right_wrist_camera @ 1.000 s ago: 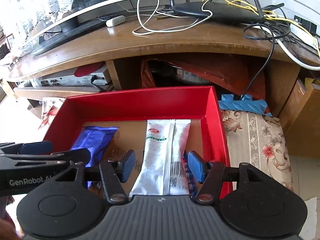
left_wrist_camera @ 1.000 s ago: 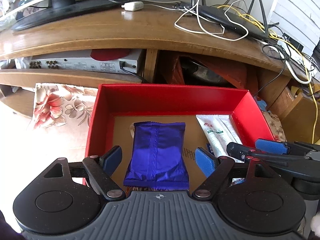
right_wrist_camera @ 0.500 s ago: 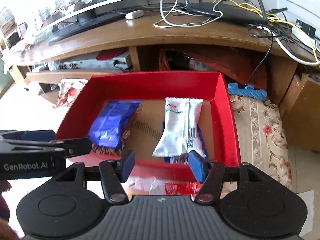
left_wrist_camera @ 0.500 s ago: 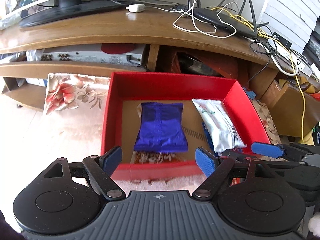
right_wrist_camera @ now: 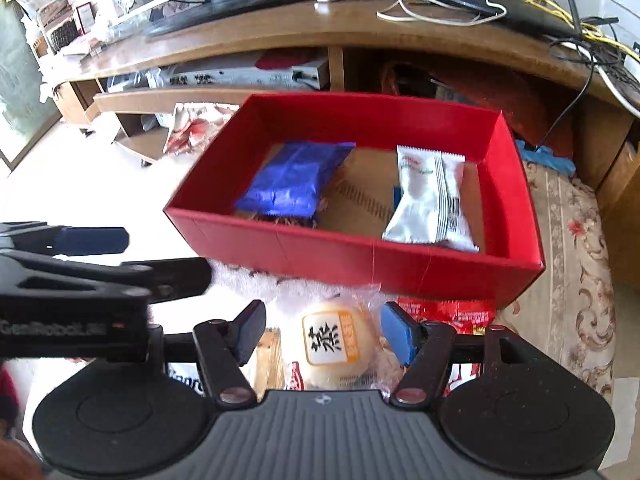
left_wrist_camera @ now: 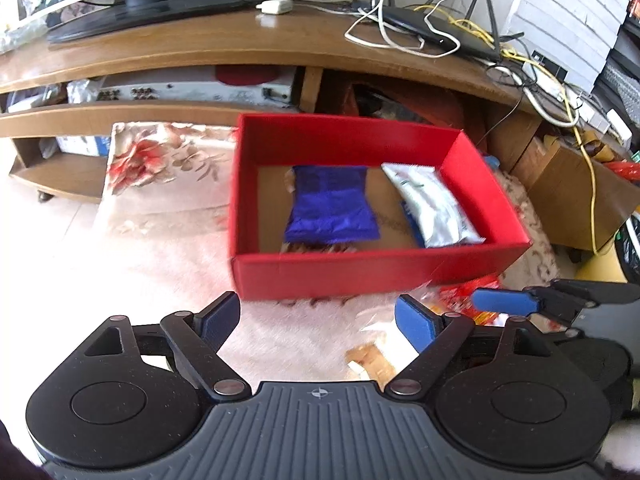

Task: Organize snacks
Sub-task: 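Withdraw both tools from the box toward the snacks on the table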

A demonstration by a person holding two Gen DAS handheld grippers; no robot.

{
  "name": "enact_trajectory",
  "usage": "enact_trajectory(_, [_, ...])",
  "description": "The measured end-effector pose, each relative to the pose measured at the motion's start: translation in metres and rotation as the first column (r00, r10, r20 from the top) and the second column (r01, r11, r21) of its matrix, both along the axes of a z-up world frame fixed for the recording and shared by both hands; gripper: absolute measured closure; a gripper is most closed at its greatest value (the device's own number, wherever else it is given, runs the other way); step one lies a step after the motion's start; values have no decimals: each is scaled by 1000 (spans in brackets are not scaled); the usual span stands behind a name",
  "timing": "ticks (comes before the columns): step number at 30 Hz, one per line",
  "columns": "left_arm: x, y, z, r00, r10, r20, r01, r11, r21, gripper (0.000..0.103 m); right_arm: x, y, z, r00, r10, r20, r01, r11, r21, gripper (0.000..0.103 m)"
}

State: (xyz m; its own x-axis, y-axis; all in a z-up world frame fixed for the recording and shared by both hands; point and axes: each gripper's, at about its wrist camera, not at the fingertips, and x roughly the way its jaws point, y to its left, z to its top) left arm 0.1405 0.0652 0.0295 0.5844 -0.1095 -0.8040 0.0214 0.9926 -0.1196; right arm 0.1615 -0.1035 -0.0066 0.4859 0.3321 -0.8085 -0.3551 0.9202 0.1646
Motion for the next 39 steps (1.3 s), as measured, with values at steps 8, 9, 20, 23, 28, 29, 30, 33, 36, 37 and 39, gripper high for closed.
enact_trajectory(8, [-8,44,-6,994,106,-35,-107,994,-7,14,9,0,-19,998,0,-56,-2,1000,-22,42])
enact_trajectory(9, [-8,47,-8,993,114,-42,-114,993,-5,14,10,2,-21,998,4,-62,-5,1000,-23,42])
enact_trajectory(20, [-22,72,-20,986,130,-105,-130,991,12,13,14,9,-39,994,33,-105,-39,997,-62,38])
enact_trajectory(23, [-23,77,-27,984,116,-132,-115,993,17,12,17,12,-44,992,38,-118,-46,997,-68,37])
enact_trajectory(28, [-30,94,-34,976,148,-159,-146,989,21,12,20,12,-46,991,31,-130,-38,998,-48,36])
enact_trajectory(29, [-32,96,-34,976,149,-160,-148,989,13,12,20,13,-46,991,33,-129,-40,998,-49,36])
enact_trajectory(30, [-33,97,-34,976,142,-162,-143,990,8,10,20,15,-47,991,36,-129,-43,998,-49,36])
enact_trajectory(33, [-34,92,-37,978,99,-182,-99,995,10,8,18,18,-47,991,46,-126,-54,997,-56,35])
enact_trajectory(36, [-36,88,-43,978,68,-198,-61,997,39,7,19,17,-46,990,45,-130,-52,997,-49,35])
enact_trajectory(37, [-37,87,-45,978,63,-200,-55,998,43,7,19,16,-46,990,45,-132,-52,998,-47,35])
enact_trajectory(39, [-43,83,-47,977,42,-207,-33,998,49,6,20,16,-46,990,48,-132,-54,997,-49,35])
